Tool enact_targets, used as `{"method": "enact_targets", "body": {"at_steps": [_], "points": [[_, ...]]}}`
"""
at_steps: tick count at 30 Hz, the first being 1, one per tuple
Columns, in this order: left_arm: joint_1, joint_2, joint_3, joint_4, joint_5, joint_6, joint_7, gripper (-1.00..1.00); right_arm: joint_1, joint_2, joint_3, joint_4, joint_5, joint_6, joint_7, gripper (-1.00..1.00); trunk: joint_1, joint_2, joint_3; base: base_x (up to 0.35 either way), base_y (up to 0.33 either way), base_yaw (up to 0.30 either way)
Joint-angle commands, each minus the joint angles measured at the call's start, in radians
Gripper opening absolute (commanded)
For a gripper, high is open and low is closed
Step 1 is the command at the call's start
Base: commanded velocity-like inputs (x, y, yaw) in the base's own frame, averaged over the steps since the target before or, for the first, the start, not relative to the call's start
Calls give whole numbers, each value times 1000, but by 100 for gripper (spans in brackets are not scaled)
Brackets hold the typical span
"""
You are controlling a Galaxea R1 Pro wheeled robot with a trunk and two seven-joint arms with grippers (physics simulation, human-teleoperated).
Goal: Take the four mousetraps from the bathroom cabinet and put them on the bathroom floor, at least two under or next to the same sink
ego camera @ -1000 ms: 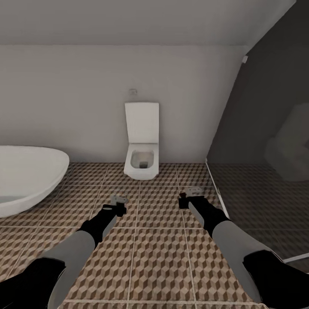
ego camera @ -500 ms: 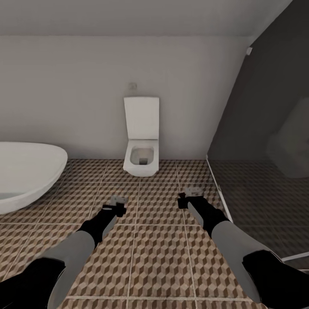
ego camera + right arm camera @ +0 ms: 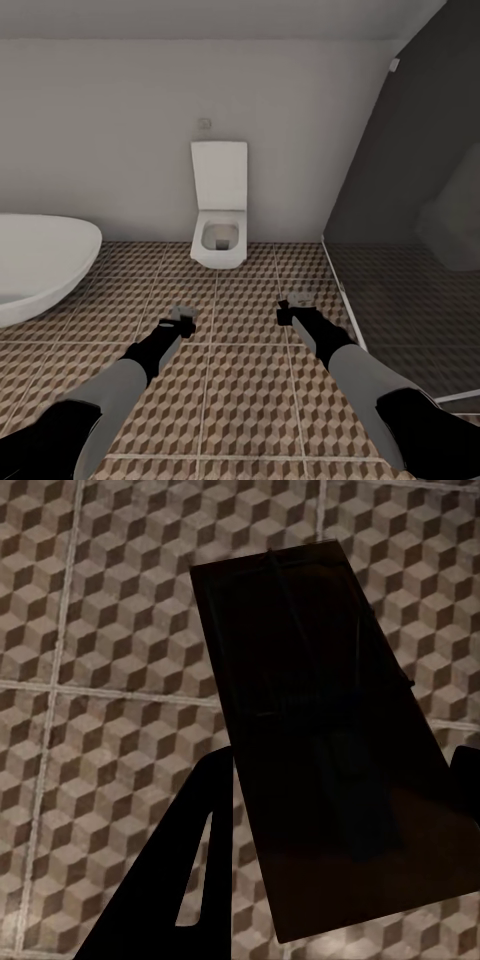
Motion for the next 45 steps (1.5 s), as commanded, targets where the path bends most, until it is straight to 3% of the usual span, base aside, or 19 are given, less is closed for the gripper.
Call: {"method": "enact_targets", "body": {"at_steps": [1,45], "points": [[0,1,-8,-2,5,6,7,-100,-1,-1,8,0,-12,2,-8,-100,4,-8,-6,0,0,0],[0,2,-8,5,5,5,7,-100,-1,-1,8,5,-10,-3,-8,-100,173,-316,-215,0,0,0]]}}
